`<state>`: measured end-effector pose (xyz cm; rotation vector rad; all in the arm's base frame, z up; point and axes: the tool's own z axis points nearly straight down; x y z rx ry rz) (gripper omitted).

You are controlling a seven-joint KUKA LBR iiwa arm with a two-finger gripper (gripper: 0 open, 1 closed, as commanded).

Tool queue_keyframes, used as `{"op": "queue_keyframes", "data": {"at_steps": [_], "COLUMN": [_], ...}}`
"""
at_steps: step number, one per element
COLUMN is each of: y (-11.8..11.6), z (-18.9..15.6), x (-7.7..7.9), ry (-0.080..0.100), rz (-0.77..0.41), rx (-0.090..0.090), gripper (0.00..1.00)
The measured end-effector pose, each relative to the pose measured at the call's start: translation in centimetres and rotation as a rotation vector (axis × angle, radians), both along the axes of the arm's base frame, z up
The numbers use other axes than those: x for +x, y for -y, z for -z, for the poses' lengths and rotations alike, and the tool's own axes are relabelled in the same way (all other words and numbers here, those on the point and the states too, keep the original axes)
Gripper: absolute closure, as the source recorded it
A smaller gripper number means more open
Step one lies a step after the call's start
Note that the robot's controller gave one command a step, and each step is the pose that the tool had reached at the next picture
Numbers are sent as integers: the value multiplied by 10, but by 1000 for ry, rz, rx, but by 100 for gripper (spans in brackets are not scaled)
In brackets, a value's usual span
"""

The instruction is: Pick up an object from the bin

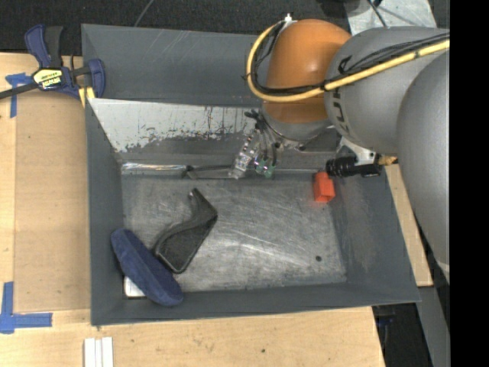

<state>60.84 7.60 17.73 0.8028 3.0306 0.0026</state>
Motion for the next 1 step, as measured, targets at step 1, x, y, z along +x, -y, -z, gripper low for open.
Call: {"op": "queue_keyframes", "data": {"at_steps": [1], "y": [-9], "z": [-50], "x": [2], "ry": [2], "rz": [16], "rx": [1], "gripper": [100]}}
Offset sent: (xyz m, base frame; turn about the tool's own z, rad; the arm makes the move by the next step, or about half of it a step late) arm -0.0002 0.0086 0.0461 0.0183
